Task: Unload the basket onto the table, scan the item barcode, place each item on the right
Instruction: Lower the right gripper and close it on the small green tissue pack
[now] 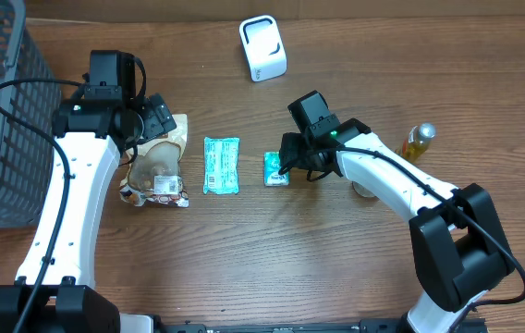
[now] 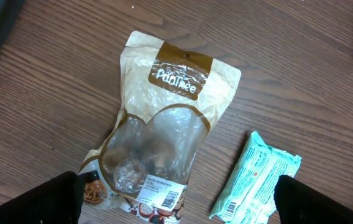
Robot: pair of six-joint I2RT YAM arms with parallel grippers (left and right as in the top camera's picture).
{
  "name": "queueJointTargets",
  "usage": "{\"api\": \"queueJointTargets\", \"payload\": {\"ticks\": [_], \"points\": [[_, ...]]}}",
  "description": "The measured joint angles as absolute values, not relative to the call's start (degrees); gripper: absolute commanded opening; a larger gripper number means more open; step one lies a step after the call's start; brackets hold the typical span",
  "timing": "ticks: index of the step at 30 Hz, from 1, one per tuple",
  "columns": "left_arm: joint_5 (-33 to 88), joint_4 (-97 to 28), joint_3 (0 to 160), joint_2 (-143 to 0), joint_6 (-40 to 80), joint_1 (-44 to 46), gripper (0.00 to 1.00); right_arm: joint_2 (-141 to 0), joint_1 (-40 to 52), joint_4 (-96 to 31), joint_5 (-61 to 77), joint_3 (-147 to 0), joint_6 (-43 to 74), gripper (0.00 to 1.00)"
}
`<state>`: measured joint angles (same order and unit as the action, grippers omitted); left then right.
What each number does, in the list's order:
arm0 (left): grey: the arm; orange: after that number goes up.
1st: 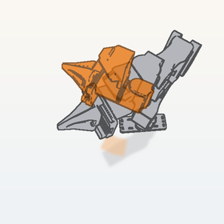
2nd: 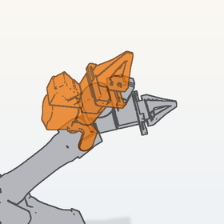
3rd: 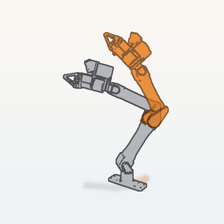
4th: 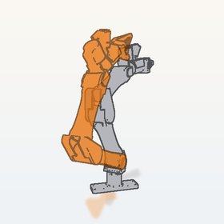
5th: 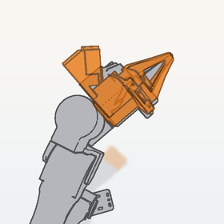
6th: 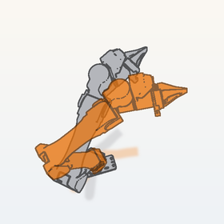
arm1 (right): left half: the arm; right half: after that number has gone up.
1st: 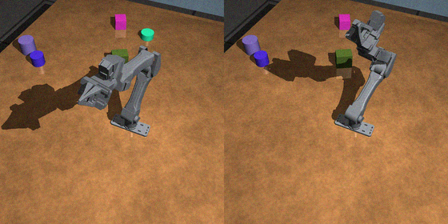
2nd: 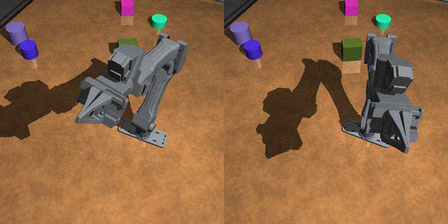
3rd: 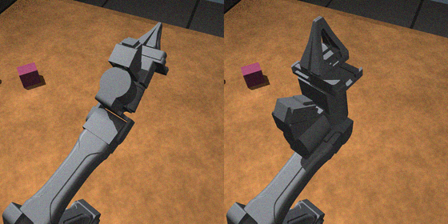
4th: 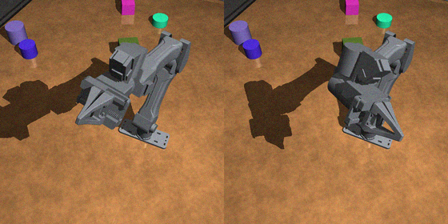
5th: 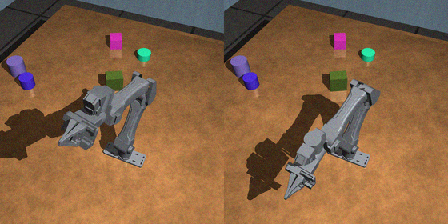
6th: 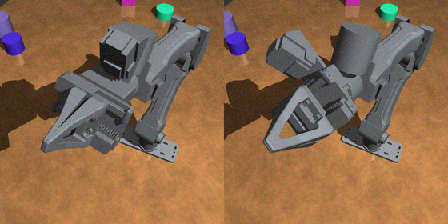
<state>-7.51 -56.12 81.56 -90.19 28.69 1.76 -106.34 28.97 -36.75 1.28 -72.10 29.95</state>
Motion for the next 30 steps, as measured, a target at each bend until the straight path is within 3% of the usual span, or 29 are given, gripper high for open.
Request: {"api": "queueJointTargets", "payload": {"ticks": [6, 30], "points": [[-7.5, -56.1, 81.6, -90.2, 28.7, 1.8, 1.0, -106.3, 29.0, -36.6, 1.3, -72.1, 30.0, 0.41], [-7.5, -56.1, 81.6, -90.2, 28.7, 1.8, 1.0, -106.3, 29.0, -35.9, 7.7, -72.1, 22.6, 0.4]]}}
